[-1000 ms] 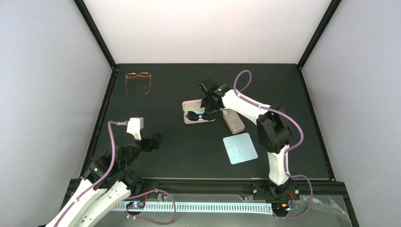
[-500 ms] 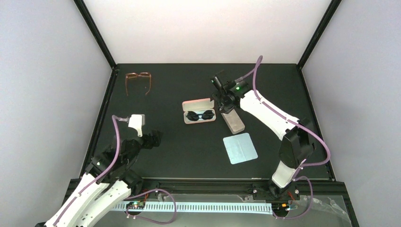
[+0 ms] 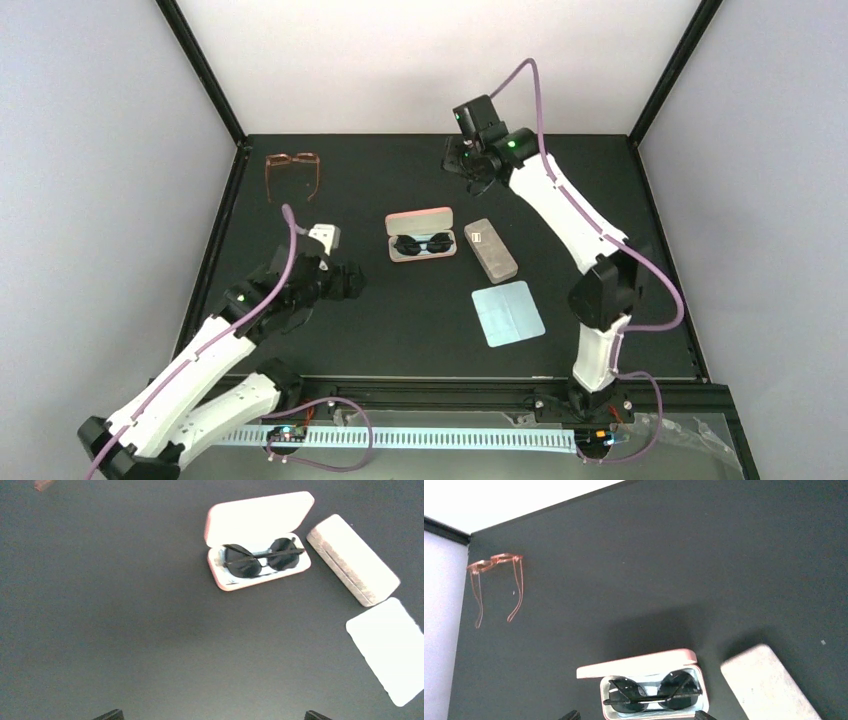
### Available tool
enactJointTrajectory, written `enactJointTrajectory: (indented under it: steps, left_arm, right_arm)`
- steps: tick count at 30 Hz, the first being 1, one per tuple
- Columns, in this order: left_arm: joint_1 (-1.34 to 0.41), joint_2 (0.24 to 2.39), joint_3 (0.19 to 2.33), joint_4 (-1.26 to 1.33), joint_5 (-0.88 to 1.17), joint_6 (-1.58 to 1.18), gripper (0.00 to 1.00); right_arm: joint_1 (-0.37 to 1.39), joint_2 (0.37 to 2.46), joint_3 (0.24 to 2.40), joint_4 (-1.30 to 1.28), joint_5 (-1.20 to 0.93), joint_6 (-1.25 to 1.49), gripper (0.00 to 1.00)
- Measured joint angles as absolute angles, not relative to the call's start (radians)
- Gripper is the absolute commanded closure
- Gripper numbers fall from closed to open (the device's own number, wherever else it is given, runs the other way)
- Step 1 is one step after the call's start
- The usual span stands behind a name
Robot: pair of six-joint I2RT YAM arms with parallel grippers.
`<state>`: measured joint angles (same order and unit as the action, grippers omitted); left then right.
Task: Organize the sunglasses
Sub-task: Close the sunglasses case at the center of the board.
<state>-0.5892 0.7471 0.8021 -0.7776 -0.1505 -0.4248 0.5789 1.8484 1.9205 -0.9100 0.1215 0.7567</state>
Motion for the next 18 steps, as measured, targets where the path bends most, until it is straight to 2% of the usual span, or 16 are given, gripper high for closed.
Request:
enactJointTrajectory:
  steps: [6, 18]
  left_arm:
    - [-0.600, 0.842, 0.714, -0.673, -0.070, -0.568, 0.11]
    - [-0.639, 1.126, 0.635, -0.356, -0.041, -0.704, 0.25]
  right_arm:
    - [0.557, 2.008, 2.118, -0.945, -0.004, 0.580, 0.41]
    - [0.559, 2.168, 2.149, -0.991, -0.162, 0.495, 0.51]
